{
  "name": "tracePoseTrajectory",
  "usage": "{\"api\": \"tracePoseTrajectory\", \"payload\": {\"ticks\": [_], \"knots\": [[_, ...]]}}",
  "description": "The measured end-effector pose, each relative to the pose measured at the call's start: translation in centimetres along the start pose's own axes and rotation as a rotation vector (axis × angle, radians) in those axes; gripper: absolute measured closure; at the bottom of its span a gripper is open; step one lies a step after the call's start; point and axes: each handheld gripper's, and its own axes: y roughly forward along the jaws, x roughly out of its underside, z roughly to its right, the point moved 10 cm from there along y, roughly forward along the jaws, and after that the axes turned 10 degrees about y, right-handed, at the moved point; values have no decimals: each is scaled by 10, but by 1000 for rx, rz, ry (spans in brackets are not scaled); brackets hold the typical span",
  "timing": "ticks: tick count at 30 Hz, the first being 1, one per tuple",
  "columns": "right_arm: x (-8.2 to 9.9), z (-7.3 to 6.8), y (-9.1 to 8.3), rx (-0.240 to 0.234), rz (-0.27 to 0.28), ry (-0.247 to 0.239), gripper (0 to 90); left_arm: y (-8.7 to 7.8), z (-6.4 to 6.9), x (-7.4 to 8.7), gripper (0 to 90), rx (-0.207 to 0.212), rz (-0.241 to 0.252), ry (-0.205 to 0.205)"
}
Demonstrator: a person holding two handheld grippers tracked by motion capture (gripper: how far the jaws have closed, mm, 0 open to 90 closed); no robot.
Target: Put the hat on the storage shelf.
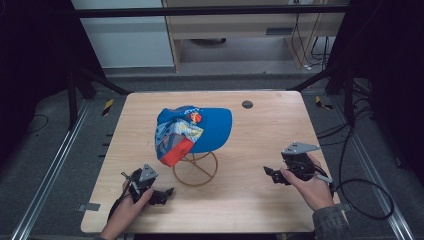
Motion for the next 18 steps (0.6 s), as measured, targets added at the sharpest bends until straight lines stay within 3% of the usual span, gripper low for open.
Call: {"api": "tracePoseTrajectory", "payload": {"ticks": [18], "knots": [[38,10,26,6,-26,64,158,0,0,0,0,0,0,-1]]}}
